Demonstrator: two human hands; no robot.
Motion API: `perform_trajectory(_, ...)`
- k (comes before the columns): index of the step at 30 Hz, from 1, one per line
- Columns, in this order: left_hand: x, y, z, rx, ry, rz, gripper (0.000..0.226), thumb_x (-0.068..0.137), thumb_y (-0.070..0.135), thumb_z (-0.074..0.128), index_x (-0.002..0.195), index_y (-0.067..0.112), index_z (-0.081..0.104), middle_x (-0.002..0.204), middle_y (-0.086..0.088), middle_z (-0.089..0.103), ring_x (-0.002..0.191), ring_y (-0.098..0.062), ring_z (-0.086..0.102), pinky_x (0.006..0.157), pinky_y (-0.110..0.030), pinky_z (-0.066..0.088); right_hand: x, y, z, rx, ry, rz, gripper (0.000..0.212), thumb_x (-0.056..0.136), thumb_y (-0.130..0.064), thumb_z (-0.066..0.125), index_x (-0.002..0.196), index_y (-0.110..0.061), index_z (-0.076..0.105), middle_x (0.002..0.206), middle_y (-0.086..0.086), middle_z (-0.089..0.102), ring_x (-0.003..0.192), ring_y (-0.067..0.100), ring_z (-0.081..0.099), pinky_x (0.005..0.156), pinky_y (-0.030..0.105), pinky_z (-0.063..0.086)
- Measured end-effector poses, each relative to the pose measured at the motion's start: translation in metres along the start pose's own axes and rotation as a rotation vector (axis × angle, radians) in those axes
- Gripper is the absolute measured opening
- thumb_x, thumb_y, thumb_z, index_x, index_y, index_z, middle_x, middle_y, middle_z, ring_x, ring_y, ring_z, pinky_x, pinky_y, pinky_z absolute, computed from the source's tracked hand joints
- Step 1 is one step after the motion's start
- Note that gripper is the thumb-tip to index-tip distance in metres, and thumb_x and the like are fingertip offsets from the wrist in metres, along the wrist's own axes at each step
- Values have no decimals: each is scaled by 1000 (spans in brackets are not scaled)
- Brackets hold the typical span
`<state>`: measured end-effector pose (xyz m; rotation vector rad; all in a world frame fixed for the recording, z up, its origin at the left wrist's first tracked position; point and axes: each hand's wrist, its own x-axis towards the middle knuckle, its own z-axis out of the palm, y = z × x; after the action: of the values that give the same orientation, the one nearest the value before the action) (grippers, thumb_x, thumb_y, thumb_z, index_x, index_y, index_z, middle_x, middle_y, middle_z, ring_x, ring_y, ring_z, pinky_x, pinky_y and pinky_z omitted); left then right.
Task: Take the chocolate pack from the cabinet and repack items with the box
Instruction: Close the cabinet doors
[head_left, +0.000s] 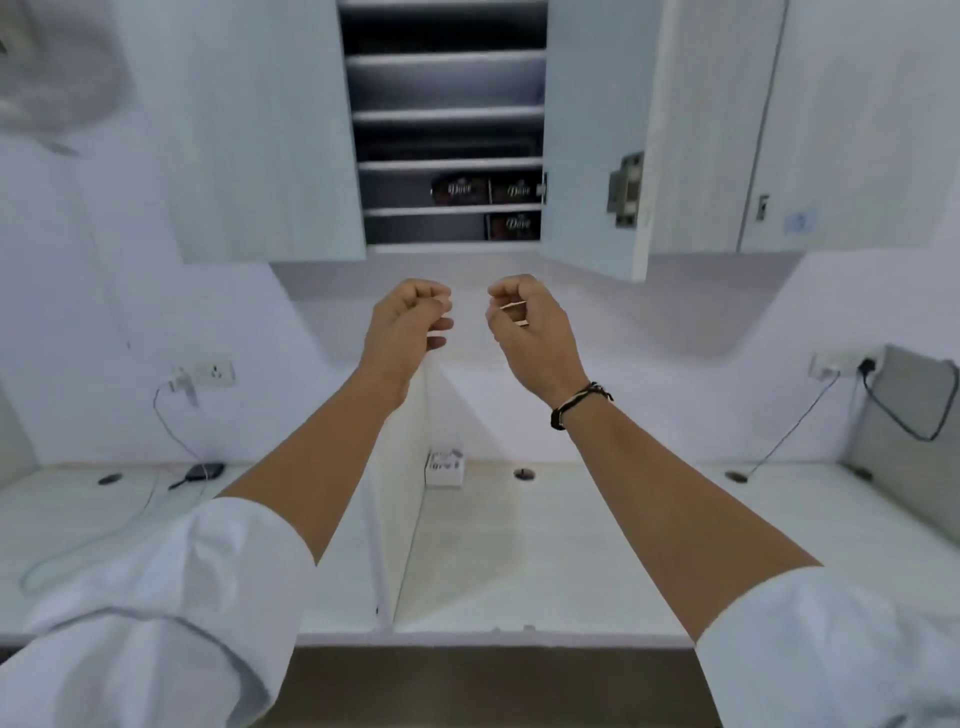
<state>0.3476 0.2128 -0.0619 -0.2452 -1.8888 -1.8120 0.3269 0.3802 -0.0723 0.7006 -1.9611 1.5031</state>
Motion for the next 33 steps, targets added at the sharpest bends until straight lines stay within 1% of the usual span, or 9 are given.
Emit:
perform_trajectory(5, 34, 31, 59, 110, -28, 167, 12, 96, 17, 61, 105, 19, 68, 95, 0, 69, 88, -16, 66, 84, -38, 58, 37, -13, -52, -373, 272, -419, 32, 86, -9, 59, 117, -2, 61, 116, 11, 59, 100, 24, 61, 86, 28, 53)
perform_trajectory(8, 55, 38, 99, 203, -43, 288, 19, 96, 17, 60, 113, 23, 66, 107, 2, 70, 88, -11, 64, 78, -28, 57, 73, 6, -87, -499, 429, -361, 51, 87, -15, 61, 134, 3, 51, 134, 20, 51, 124, 33, 49, 107, 36, 44)
perform_trajectory(11, 72, 41, 128, 322, -81, 398, 32, 98, 14, 58, 129, 23, 61, 127, 7, 65, 100, -2, 62, 80, -7, 49, 98, 25, -111, -378, 267, -125, 69, 99, -28, 54, 156, 1, 26, 159, 21, 31, 146, 32, 32, 123, 31, 27)
perform_trajectory(13, 82, 35, 138, 395, -113, 454, 41, 100, 18, 57, 140, 27, 56, 141, 8, 58, 116, -5, 60, 96, -20, 53, 101, 38, -115, -264, 145, -85, 70, 108, -29, 42, 164, -5, 7, 172, 13, 14, 157, 17, 16, 117, 4, 6)
perform_trajectory(15, 89, 30, 138, 500, -140, 553, 52, 102, 27, 57, 151, 34, 45, 158, 9, 44, 138, -11, 49, 114, -35, 45, 101, 52, -112, -204, 163, -131, 62, 111, -26, 34, 165, -9, 7, 174, 6, 13, 155, 5, 13, 112, -3, 2)
perform_trajectory(20, 102, 18, 117, 815, -130, 844, 61, 105, 52, 44, 162, 41, 25, 175, 8, 10, 158, -11, 19, 126, -46, 24, 112, 78, -93, -99, 28, -318, 56, 108, -16, 35, 162, -20, 24, 165, 0, 38, 148, 16, 43, 119, 47, 41)
perform_trajectory(25, 136, -2, 57, 835, 38, 917, 58, 106, 42, 47, 160, 25, 37, 174, -5, 15, 157, -9, 19, 122, -50, 33, 142, 81, -37, -310, -309, -435, 63, 111, -36, 39, 166, -32, 9, 175, -9, 8, 160, 6, 9, 130, 40, 20)
perform_trajectory(28, 165, -18, 6, 990, 177, 919, 57, 104, 39, 49, 159, 26, 39, 173, -6, 21, 146, -22, 44, 112, -49, 41, 167, 92, 16, -378, -314, -437, 73, 106, -53, 42, 165, -36, 2, 175, -7, -3, 161, 9, -2, 131, 40, 11)
perform_trajectory(33, 224, -54, -76, 1204, 277, 810, 64, 101, 47, 50, 161, 35, 32, 173, -1, 21, 146, -32, 42, 114, -49, 35, 212, 114, 112, -583, -246, -359, 77, 102, -61, 42, 162, -47, -4, 174, -6, -14, 162, 27, -7, 129, 53, 6)
